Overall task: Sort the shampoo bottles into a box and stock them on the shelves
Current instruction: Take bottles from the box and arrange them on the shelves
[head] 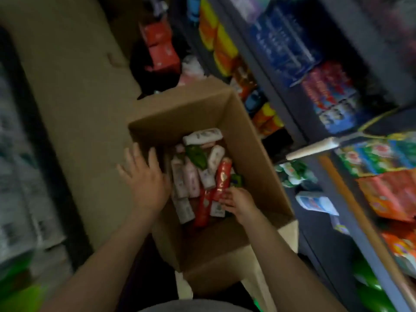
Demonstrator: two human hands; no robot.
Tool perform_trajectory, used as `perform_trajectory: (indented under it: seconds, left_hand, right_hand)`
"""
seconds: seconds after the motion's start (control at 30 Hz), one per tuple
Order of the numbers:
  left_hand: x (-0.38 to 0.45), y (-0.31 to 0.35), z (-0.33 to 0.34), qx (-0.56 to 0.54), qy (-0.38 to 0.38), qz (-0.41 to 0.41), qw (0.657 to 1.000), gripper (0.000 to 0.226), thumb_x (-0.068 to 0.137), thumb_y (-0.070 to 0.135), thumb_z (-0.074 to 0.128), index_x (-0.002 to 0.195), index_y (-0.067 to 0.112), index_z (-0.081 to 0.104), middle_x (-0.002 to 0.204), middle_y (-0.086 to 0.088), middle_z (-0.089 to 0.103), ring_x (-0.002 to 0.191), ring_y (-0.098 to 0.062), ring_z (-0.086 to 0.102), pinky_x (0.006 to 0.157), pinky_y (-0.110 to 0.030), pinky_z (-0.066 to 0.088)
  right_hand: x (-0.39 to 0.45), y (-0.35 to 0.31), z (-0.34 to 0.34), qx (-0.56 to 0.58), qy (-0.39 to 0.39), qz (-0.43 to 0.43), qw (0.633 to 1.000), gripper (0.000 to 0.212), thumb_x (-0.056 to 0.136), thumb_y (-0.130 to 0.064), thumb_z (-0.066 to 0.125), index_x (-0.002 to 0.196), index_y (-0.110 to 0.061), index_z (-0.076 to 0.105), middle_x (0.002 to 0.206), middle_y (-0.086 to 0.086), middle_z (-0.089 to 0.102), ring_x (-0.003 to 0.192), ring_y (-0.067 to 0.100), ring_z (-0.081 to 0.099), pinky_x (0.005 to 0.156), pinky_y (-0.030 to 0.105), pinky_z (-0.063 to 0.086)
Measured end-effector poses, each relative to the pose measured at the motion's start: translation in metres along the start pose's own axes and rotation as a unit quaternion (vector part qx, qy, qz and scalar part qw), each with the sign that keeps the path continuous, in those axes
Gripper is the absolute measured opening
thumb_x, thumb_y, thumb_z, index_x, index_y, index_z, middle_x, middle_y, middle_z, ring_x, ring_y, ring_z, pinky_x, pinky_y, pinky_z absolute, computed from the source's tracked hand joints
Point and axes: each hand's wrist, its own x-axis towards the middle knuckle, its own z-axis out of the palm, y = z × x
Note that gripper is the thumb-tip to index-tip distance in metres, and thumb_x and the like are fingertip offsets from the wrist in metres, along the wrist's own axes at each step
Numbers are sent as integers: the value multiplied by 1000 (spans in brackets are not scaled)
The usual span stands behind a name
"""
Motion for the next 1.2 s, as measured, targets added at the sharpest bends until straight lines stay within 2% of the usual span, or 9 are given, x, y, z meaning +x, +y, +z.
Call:
perform_trajectory:
  seconds: [0.17,0.27,0.37,0.63,0.73,0.8,0.97,1.1,1.2]
  left_hand:
    - [8,-10,24,-301,20,-68,951,81,94,19,61,156,36,13,159,-4,28,141,-22,36,109,-42,43]
    - [9,-4,27,-327,54,-56,942,72,95,19,60,155,36,22,154,2,35,133,-2,35,95,-2,30]
    - [9,-9,32,-325,54,-57,942,69,95,14,60,153,33,28,155,0,35,124,11,28,84,13,19]
    - [10,-9,29,-288,45,-38,956,73,91,5,60,154,27,28,156,-10,33,115,15,28,78,11,29]
    - [9,-12,24,-195,89,5,977,72,90,13,58,155,18,27,161,-19,20,145,-20,26,110,-29,40]
    - [9,-13,23,-87,118,106,983,67,87,18,56,151,11,36,161,-23,21,150,-38,17,120,-57,19]
    - [26,6,19,1,-13,232,973,50,87,31,63,133,13,54,138,-15,54,128,-32,51,113,-52,32]
    - [41,35,21,-6,-172,279,945,85,82,47,72,152,23,28,153,-6,38,141,-26,35,117,-47,29]
    - [45,47,18,-70,-171,255,949,70,84,44,72,144,25,41,131,-1,58,116,-23,58,89,-35,47]
  right_hand:
    - [88,17,31,-130,57,11,990,20,91,-8,62,110,-13,62,109,14,68,97,34,67,89,53,56]
    - [122,21,47,-122,60,13,991,49,87,-9,68,133,-19,53,122,12,63,108,34,64,93,50,54]
    - [144,23,70,-144,62,-5,988,64,90,-17,67,148,-19,41,135,13,58,115,35,60,98,47,51]
    - [141,11,88,-224,62,-23,972,54,89,-28,72,135,-8,53,126,10,61,115,31,60,81,30,45]
    - [126,4,77,-180,64,-38,981,47,86,-36,72,126,-14,60,112,6,67,97,26,65,82,35,53]
    - [113,-5,61,-177,80,-54,980,44,85,-40,71,120,-15,64,104,6,69,91,25,67,82,39,57]
    - [55,-39,18,-181,40,-145,972,4,90,-31,68,92,-28,67,93,-1,71,77,10,65,61,26,47]
    - [16,-62,5,-193,-79,-166,964,13,92,-30,65,100,-21,71,66,-7,63,54,7,56,52,22,38]
    - [12,-69,15,-101,-93,-166,976,39,98,-45,52,101,-11,70,54,0,54,46,13,47,49,27,37]
